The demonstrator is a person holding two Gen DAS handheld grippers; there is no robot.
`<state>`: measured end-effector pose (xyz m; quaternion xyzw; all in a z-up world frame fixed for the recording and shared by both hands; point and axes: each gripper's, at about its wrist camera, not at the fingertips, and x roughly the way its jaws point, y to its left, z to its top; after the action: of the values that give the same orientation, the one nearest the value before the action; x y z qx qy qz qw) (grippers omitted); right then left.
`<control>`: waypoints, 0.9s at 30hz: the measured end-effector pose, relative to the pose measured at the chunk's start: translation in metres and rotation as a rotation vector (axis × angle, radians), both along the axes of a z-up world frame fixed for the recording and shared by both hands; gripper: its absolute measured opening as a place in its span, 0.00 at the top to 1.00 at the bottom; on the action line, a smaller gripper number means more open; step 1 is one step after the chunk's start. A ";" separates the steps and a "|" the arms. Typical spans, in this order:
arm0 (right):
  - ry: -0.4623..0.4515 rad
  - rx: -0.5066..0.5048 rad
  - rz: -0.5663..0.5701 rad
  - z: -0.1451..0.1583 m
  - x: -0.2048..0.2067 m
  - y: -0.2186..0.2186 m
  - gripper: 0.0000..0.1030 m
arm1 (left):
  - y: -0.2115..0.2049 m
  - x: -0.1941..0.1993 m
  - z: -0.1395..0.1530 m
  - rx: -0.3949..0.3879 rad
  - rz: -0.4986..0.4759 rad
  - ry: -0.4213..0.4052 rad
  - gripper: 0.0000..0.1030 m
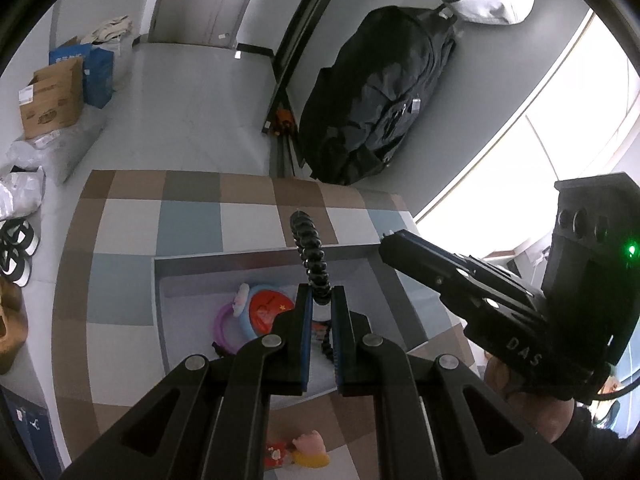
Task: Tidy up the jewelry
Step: 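Carry the white beads and black bracelet with both tools over the box, then open both tools to drop the beads and bracelet into the box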
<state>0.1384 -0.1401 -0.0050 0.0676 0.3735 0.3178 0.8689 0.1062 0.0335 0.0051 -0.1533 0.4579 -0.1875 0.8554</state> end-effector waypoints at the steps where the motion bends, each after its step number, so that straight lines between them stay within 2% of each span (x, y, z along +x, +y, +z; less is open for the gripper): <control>1: 0.008 -0.006 0.000 -0.003 0.001 0.000 0.87 | -0.001 0.000 -0.001 0.003 -0.004 0.002 0.96; 8: 0.057 -0.018 0.010 -0.016 0.006 0.002 0.86 | -0.004 0.003 -0.007 0.007 -0.020 0.024 0.96; 13: 0.068 -0.007 0.005 -0.017 0.007 -0.003 0.83 | -0.003 0.004 -0.006 -0.027 -0.032 0.022 0.96; 14: 0.065 -0.004 0.001 -0.016 0.007 -0.005 0.81 | -0.002 0.004 -0.005 -0.033 -0.033 0.023 0.95; 16: 0.059 0.001 -0.008 -0.014 0.005 -0.008 0.64 | -0.003 0.005 -0.004 -0.040 -0.044 0.030 0.93; 17: 0.054 0.009 -0.012 -0.013 0.004 -0.011 0.62 | -0.003 0.005 -0.004 -0.038 -0.043 0.033 0.89; 21: 0.026 0.030 -0.033 -0.005 0.000 -0.019 0.54 | -0.002 0.004 -0.004 -0.037 -0.038 0.032 0.82; 22: 0.020 0.033 -0.042 -0.004 0.000 -0.022 0.48 | -0.002 0.003 -0.003 -0.036 -0.039 0.030 0.79; 24: 0.021 0.046 -0.050 -0.003 -0.001 -0.025 0.42 | -0.001 0.001 -0.003 -0.026 -0.026 0.023 0.71; 25: 0.023 0.049 -0.051 -0.003 -0.001 -0.026 0.40 | -0.001 0.000 -0.003 -0.023 -0.019 0.023 0.63; 27: 0.026 0.046 -0.056 -0.003 -0.001 -0.028 0.40 | 0.000 0.001 -0.004 -0.020 -0.005 0.022 0.61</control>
<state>0.1374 -0.1676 -0.0084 0.1020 0.3751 0.3011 0.8708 0.1068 0.0337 0.0011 -0.1628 0.4655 -0.1925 0.8484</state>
